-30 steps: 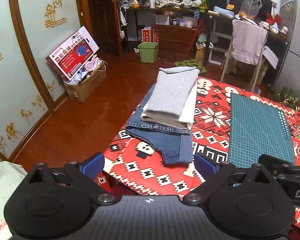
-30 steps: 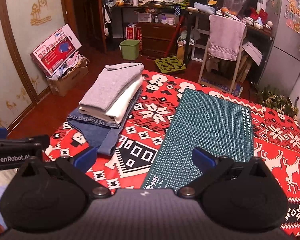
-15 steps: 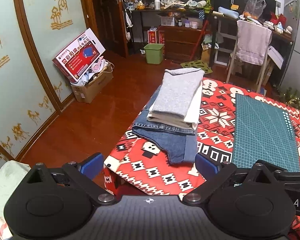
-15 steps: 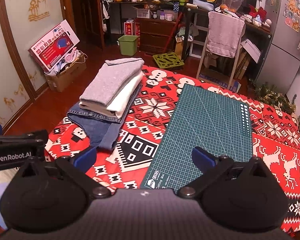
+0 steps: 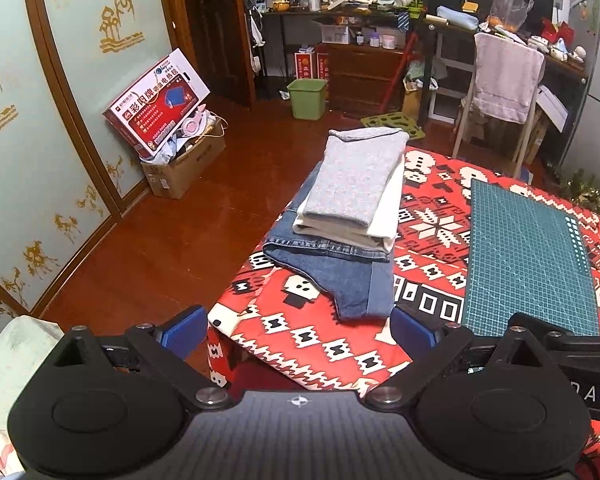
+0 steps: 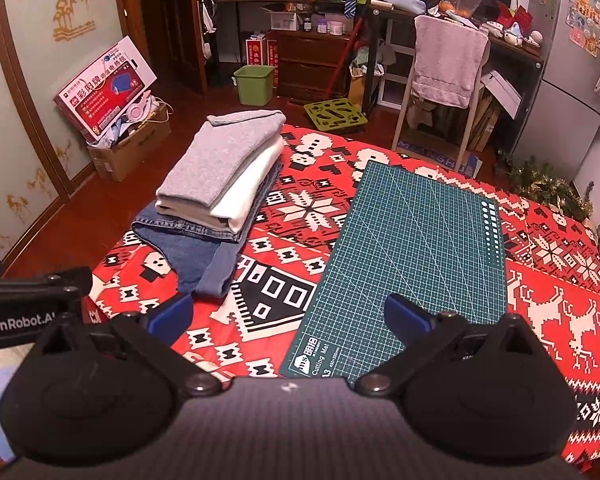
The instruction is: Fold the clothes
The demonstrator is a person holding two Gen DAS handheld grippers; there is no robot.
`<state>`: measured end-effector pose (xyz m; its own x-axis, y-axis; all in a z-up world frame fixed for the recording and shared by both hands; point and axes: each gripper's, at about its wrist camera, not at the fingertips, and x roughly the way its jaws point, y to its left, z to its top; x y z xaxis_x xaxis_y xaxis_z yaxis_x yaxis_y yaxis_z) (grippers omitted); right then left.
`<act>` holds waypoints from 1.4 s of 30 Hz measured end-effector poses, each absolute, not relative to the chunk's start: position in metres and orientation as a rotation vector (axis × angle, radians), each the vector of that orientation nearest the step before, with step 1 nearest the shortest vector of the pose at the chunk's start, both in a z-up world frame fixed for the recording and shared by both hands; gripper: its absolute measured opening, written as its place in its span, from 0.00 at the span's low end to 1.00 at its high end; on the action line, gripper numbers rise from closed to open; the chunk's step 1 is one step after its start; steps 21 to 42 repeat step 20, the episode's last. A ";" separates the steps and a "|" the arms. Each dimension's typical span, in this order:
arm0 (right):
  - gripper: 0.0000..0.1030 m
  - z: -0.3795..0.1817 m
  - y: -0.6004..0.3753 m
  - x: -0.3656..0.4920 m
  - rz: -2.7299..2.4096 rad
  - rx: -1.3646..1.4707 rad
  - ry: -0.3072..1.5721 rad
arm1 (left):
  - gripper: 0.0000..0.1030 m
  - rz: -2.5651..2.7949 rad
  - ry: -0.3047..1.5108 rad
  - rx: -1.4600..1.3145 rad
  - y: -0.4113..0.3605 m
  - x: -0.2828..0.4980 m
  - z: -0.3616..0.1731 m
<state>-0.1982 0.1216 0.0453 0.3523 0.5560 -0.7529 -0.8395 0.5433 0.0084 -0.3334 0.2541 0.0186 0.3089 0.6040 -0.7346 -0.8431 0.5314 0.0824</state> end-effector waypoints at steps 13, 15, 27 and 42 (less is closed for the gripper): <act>1.00 0.047 0.123 -0.200 0.936 -0.427 0.772 | 0.95 0.990 0.793 -0.337 0.253 -0.334 0.019; 1.00 0.047 0.123 -0.200 0.936 -0.427 0.771 | 0.95 0.990 0.792 -0.336 0.253 -0.334 0.019; 1.00 0.048 0.123 -0.200 0.936 -0.429 0.770 | 0.95 0.991 0.791 -0.333 0.253 -0.334 0.020; 1.00 0.048 0.123 -0.200 0.936 -0.429 0.770 | 0.95 0.991 0.791 -0.333 0.253 -0.334 0.020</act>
